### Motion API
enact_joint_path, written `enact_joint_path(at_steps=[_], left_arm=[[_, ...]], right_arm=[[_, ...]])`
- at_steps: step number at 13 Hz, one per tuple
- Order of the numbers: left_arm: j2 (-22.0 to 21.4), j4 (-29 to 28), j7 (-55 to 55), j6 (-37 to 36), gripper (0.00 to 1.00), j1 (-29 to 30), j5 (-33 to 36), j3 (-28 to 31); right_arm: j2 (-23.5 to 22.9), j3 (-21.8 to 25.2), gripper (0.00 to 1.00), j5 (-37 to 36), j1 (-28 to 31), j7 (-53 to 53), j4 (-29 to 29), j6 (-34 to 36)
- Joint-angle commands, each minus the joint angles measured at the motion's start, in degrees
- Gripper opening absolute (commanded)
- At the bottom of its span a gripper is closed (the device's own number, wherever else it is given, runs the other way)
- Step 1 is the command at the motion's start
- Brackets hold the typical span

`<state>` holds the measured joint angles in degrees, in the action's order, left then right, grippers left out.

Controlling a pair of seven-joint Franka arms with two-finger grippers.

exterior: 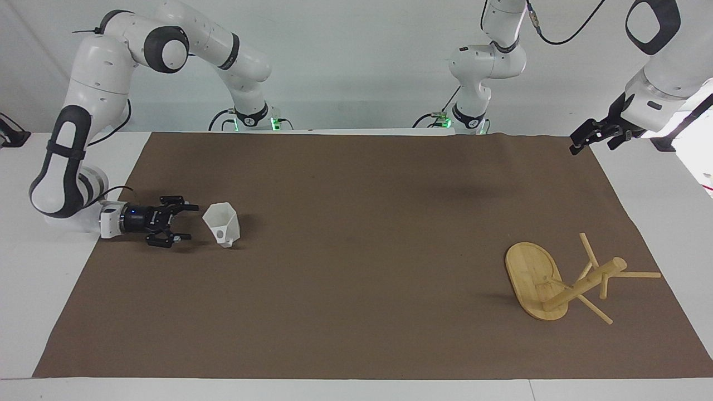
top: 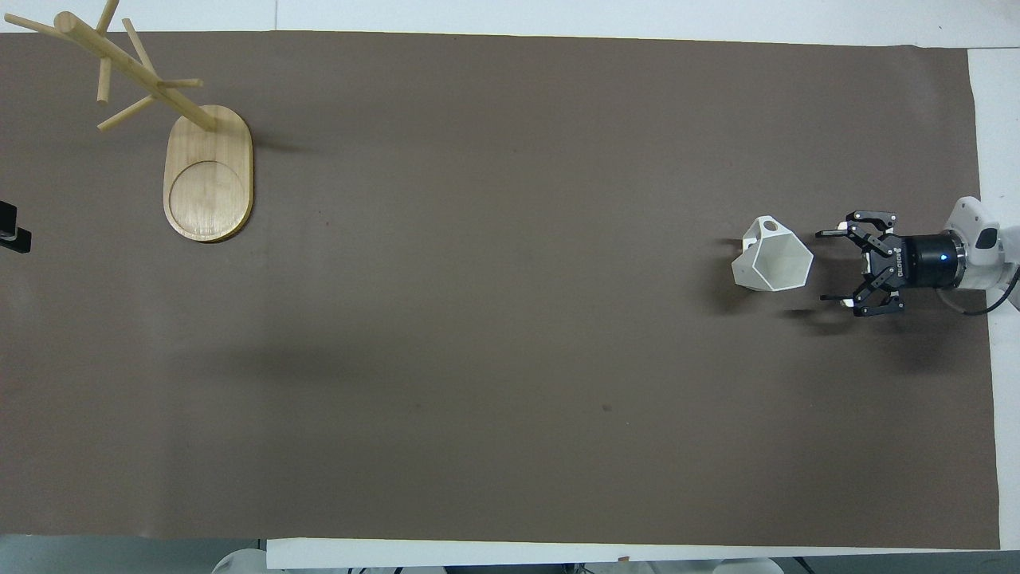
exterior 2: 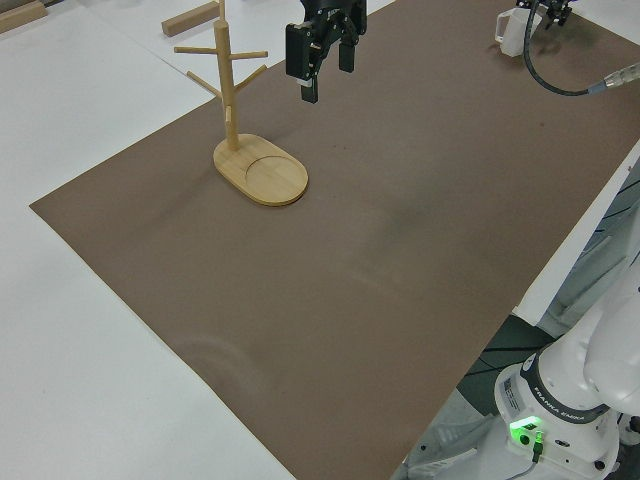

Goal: Hang cup on rack
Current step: 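Reach the right gripper toward the white faceted cup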

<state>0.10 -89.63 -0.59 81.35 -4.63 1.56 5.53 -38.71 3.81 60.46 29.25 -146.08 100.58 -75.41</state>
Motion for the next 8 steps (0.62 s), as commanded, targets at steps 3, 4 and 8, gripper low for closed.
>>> enact_joint_path(at_steps=[3, 4, 8], left_arm=[[0.1, 0.3, 0.5, -0.8, 1.0, 0.3, 0.8, -0.3], [0.1, 0.3, 0.4, -0.8, 1.0, 0.3, 0.8, -0.3], [0.1, 0.3, 0.5, -0.8, 1.0, 0.3, 0.8, -0.3]], right_arm=[[2.0, 0.1, 1.0, 2.1, -2.1, -3.0, 4.6, -3.8], [2.0, 0.1, 1.0, 2.4, -2.8, -3.0, 4.7, -3.9], [2.0, 0.1, 1.0, 4.4, -4.2, -3.0, 5.1, -6.2]])
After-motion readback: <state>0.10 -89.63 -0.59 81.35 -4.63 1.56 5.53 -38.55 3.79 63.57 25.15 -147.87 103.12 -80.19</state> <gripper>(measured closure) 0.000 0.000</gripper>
